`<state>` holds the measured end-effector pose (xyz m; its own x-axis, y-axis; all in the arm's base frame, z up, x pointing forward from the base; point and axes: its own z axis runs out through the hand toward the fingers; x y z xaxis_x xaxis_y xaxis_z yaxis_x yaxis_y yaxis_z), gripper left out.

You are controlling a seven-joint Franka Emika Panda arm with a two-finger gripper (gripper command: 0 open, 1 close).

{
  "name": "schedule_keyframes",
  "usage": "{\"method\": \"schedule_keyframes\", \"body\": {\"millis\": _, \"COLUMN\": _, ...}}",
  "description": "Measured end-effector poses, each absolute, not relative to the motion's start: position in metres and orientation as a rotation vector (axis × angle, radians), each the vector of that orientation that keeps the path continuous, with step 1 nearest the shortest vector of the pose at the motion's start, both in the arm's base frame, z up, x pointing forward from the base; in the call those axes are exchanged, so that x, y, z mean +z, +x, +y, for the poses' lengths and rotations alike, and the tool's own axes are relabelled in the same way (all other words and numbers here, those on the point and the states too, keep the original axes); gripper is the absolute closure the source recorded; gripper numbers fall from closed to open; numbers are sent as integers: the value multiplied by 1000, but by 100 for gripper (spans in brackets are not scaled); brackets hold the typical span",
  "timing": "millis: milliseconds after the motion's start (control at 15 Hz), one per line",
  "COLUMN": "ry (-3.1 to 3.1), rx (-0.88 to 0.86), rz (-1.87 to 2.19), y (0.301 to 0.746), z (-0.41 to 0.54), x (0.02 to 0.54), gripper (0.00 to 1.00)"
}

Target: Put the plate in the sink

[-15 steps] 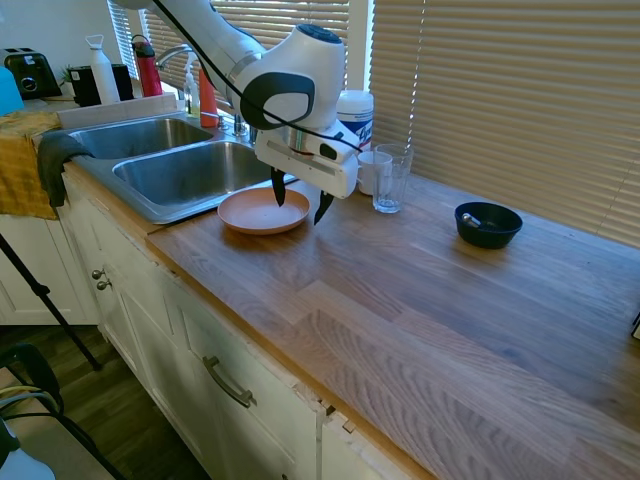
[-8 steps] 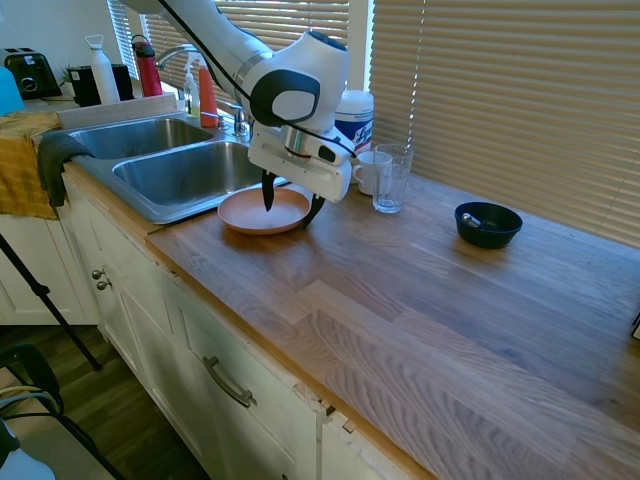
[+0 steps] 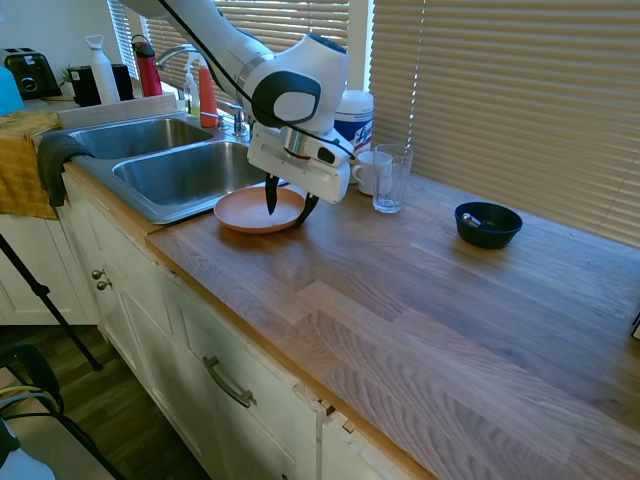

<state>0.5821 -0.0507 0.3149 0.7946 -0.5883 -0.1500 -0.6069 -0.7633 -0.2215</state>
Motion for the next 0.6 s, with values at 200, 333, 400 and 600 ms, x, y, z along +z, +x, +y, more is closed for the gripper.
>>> {"method": "schedule_keyframes", "body": {"millis": 200, "ry": -2724, "rx": 108, "rz": 927, "y": 583, "z": -51, "x": 313, "gripper": 100}}
{"method": "schedule_keyframes", "body": {"millis": 333, "ry": -2721, "rx": 115, "rz": 930, "y": 583, "z": -51, "x": 312, "gripper": 100}}
{"method": "schedule_keyframes", "body": {"millis": 400, "ry": -2720, "rx": 121, "rz": 931, "y": 583, "z": -51, "x": 311, "gripper": 100}}
{"method": "schedule_keyframes", "body": {"millis": 600, "ry": -2712, "rx": 138, "rz": 934, "y": 586, "z": -51, "x": 309, "gripper": 100}}
